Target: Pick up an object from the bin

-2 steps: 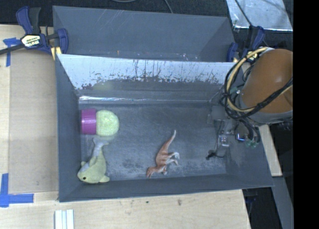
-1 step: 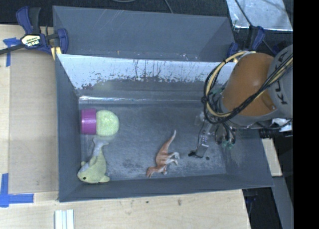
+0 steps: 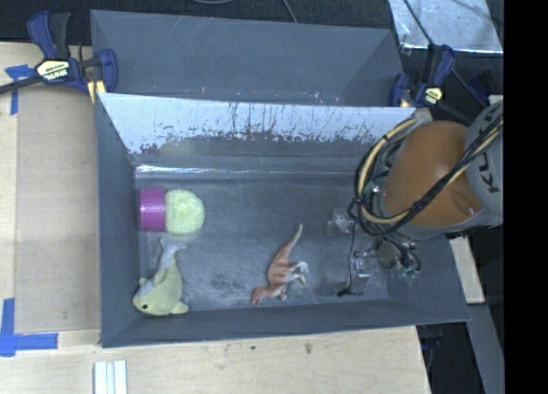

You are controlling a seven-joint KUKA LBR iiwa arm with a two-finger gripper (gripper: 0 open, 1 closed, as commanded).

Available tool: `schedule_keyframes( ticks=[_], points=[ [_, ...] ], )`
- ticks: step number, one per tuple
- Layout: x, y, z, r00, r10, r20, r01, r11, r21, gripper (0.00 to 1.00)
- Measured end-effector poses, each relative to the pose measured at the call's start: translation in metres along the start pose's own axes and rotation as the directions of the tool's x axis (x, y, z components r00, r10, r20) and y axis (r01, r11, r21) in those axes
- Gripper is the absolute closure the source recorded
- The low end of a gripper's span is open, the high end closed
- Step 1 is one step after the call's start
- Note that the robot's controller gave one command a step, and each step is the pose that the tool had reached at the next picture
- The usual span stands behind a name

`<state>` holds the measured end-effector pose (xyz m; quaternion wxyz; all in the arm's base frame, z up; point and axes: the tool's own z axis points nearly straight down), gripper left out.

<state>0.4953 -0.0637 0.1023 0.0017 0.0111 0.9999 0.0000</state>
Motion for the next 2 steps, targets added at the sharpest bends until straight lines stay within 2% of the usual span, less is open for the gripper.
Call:
schedule_keyframes(
  ticks=[1,2],
  points=[
    [-0.006,0.041,0.016,1.0,-0.016,-0.001,0.016,1.0,0.002,0.0],
    [-0.003,0.056,0.027,0.993,0.114,-0.006,-0.114,0.993,-0.001,1.0]
  ],
)
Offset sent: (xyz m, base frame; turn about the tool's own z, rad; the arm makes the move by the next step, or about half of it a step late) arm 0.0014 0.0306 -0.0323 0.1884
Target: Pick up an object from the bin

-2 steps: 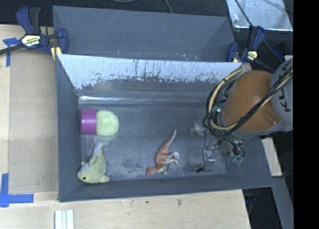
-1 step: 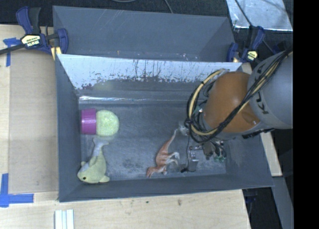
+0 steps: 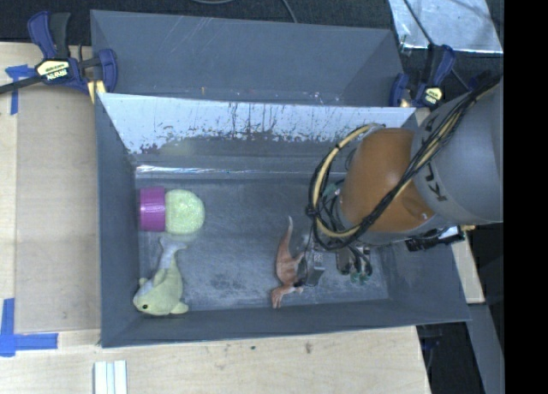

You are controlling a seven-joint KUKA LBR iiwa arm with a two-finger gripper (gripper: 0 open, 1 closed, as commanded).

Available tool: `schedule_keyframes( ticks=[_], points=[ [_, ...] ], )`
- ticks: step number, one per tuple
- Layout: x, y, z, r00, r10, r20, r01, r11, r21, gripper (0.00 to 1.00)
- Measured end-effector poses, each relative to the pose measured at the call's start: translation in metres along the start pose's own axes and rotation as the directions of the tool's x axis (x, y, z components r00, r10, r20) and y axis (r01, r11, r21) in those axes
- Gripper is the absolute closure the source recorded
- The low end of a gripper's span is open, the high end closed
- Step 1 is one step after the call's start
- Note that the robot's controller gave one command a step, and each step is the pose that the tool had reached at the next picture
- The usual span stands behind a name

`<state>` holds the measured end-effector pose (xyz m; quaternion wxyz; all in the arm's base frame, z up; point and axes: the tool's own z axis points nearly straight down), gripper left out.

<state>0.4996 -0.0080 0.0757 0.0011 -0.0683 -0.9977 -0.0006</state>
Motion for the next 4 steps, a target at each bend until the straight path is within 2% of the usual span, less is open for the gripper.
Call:
schedule_keyframes(
  ticks=[1,2,3,4],
  points=[
    [-0.001,-0.014,0.002,0.999,0.042,-0.001,-0.042,0.999,-0.001,1.0],
    [-0.001,0.012,-0.056,1.0,0.021,-0.001,-0.021,1.0,0.002,1.0],
    [-0.005,0.014,-0.108,0.998,-0.065,0.005,0.065,0.998,0.001,1.0],
    [0.002,0.052,-0.121,1.0,-0.018,0.006,0.018,1.0,0.001,1.0]
  ],
)
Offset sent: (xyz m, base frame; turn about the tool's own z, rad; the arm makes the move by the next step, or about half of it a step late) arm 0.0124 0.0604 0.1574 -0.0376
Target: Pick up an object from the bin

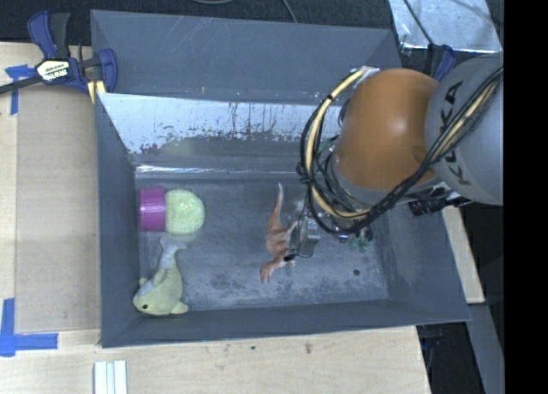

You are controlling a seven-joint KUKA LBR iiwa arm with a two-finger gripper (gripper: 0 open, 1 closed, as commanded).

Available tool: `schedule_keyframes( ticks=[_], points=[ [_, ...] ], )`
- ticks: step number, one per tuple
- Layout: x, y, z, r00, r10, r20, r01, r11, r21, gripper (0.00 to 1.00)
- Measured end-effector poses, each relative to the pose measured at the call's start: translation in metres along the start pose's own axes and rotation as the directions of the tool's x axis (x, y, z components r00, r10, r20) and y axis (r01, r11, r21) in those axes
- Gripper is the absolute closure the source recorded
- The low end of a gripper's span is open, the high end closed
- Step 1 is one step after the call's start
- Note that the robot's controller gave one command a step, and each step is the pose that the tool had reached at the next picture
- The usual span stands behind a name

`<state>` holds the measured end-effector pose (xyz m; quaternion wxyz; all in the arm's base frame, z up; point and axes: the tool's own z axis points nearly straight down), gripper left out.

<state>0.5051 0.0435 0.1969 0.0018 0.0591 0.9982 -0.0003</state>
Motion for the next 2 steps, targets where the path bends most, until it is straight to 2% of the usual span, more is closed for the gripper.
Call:
schedule_keyframes(
  ticks=[1,2],
  points=[
    [-0.02,0.001,-0.052,0.999,-0.033,-0.005,0.033,0.999,-0.001,1.0],
    [-0.026,-0.003,-0.067,0.999,-0.038,0.0,0.038,0.999,0.0,1.0]
  ],
)
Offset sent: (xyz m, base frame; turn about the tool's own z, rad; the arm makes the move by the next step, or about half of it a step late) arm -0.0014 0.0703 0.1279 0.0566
